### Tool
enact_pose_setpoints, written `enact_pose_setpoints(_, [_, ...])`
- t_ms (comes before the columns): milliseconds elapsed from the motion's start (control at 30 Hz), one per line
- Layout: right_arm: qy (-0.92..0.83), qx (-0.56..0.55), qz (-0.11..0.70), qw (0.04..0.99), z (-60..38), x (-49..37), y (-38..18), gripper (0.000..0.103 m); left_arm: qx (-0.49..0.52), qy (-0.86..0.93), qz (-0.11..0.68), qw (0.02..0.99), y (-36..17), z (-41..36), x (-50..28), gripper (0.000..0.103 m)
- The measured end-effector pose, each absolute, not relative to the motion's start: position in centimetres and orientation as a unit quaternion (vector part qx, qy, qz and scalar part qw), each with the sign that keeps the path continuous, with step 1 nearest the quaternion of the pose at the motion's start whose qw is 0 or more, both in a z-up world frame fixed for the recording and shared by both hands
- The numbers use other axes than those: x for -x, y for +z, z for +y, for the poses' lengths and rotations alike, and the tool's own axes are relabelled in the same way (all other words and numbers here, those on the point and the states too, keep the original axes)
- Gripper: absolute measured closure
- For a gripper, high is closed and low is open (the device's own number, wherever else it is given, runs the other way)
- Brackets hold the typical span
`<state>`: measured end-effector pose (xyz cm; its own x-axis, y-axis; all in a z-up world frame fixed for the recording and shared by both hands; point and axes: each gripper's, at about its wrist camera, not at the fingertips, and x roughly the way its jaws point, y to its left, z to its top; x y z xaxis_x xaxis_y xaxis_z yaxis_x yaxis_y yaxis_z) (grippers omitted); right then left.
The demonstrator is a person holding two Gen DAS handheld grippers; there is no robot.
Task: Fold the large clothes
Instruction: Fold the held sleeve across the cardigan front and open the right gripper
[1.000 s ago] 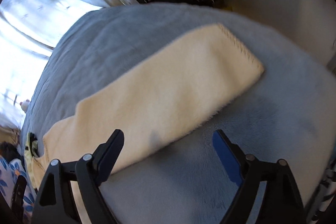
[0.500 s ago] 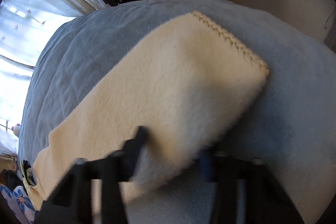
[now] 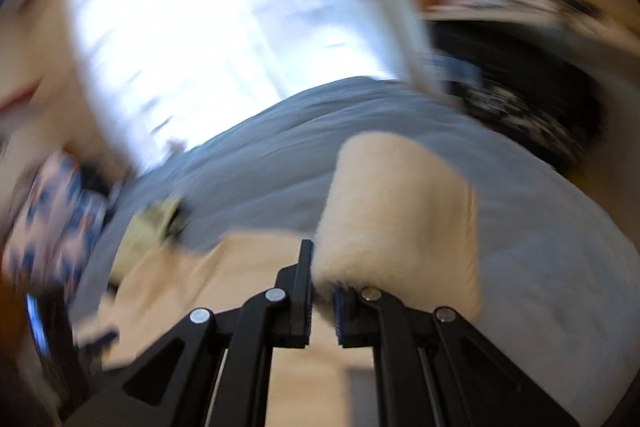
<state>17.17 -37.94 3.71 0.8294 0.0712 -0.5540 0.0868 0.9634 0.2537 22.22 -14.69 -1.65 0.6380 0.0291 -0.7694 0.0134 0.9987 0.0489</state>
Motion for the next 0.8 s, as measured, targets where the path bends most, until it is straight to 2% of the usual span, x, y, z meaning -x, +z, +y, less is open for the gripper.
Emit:
enact_pose_setpoints(67, [0.028, -0.098, 0.323, 0.941, -34.0, -17.7, 2.1, 0.092, -0.010, 0.016, 0.434, 0.901, -2.0, -12.2, -21.8, 0.002])
enact_pose_setpoints(100, [0.050, -0.091, 0.350, 0.931, -32.1, -18.0, 0.5, 0.086, -0.004, 0.023, 0.442, 0.896, -2.5, -10.7, -21.6, 0.002])
enact_pose_setpoints(133, [0.064, -0.092, 0.380, 0.918, -30.8, -18.4, -1.2, 0.072, -0.002, 0.028, 0.448, 0.893, -3.0, -9.8, -21.5, 0.002])
enact_pose_setpoints(200, [0.064, -0.098, 0.438, 0.892, -29.2, -18.6, -4.9, 0.060, 0.006, 0.036, 0.467, 0.884, -4.3, -8.0, -21.3, 0.002])
enact_pose_setpoints(333, [0.078, -0.151, 0.502, 0.848, -28.5, -16.8, -9.5, 0.060, 0.040, 0.016, 0.501, 0.864, -6.4, -6.2, -20.5, 0.002])
enact_pose_setpoints(600, [0.035, -0.223, 0.518, 0.825, -32.9, -11.7, -11.4, 0.060, 0.073, -0.071, 0.517, 0.850, -7.6, -8.5, -20.1, 0.003])
enact_pose_setpoints(667, [0.026, -0.231, 0.520, 0.822, -33.2, -11.7, -12.0, 0.060, 0.095, -0.095, 0.524, 0.841, -8.3, -9.0, -20.2, 0.013])
enact_pose_setpoints(800, [0.023, -0.237, 0.522, 0.819, -33.3, -11.7, -12.6, 0.060, 0.140, -0.122, 0.547, 0.816, -9.9, -9.3, -21.1, 0.019])
